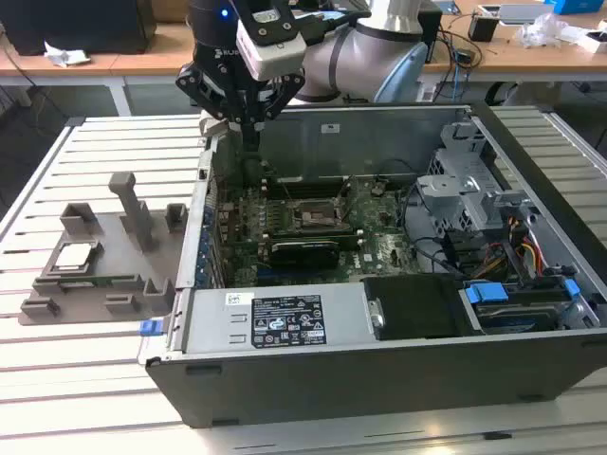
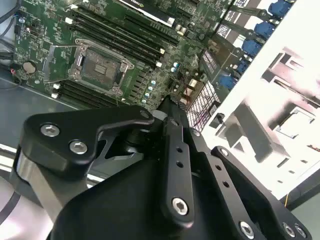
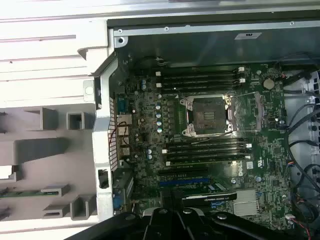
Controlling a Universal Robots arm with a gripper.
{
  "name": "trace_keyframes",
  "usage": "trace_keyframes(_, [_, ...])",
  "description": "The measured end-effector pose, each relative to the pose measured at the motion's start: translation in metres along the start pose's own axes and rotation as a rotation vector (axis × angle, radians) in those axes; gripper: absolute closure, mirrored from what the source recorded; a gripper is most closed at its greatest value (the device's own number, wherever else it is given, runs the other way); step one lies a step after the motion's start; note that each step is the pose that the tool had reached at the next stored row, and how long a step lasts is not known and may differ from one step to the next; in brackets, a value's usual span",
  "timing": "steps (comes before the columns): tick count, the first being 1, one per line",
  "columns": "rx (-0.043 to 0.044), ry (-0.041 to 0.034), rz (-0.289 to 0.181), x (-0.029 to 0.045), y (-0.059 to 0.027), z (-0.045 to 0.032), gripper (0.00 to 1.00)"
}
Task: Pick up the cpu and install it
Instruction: 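Reach for the cpu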
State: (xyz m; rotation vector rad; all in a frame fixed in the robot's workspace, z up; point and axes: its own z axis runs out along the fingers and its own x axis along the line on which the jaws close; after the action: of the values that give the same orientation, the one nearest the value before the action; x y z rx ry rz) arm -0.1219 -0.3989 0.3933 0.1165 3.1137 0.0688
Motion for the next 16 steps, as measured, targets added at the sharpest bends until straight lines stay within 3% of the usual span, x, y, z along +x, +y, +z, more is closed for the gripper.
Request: trace_keyframes(16, [0.0002, 0.0, 0.0, 0.0135, -0.001, -0.0003, 0.89])
